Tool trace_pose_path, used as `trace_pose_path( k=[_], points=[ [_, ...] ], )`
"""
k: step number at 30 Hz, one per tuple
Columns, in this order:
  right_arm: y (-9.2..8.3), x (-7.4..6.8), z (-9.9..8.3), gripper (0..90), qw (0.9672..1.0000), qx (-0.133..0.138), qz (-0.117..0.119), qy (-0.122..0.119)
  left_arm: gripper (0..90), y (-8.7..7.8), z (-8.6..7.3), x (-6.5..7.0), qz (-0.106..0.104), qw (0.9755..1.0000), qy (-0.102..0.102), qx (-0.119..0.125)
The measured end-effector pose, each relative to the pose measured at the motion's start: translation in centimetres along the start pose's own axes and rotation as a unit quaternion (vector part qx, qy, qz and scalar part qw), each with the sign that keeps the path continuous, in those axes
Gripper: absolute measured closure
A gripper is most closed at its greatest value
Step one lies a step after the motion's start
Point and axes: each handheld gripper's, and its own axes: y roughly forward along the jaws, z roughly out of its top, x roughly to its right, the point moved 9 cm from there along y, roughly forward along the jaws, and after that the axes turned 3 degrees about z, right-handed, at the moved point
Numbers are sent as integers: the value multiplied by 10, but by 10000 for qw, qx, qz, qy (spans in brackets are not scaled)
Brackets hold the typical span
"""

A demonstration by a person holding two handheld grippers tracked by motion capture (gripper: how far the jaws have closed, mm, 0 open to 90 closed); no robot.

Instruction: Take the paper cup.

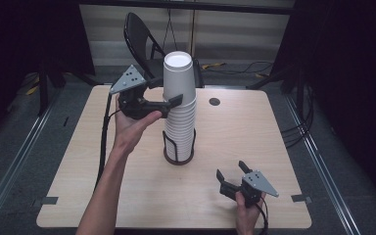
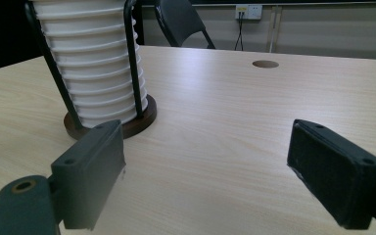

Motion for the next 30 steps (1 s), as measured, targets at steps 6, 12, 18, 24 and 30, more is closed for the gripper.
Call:
trace_pose_path(
  k=[6, 12, 18, 24, 30],
  points=[
    [0, 0, 0, 134, 10000, -7, -23, -12, 152, 11, 6, -3, -44, 10000, -57, -17],
    [0, -1, 0, 134, 10000, -27, 11, -43, 122, 24, 7, -4, -109, 9998, -72, -114],
    [0, -1, 0, 134, 10000, -30, 4, -56, 101, 37, 4, -1, -100, 9993, 39, -352],
    [0, -1, 0, 134, 10000, -23, 7, -72, 106, 47, -1, 0, -57, 9985, 115, -531],
    [0, -2, 0, 134, 10000, -30, 14, -80, 108, 49, -2, 1, -75, 9983, 155, -549]
  ],
)
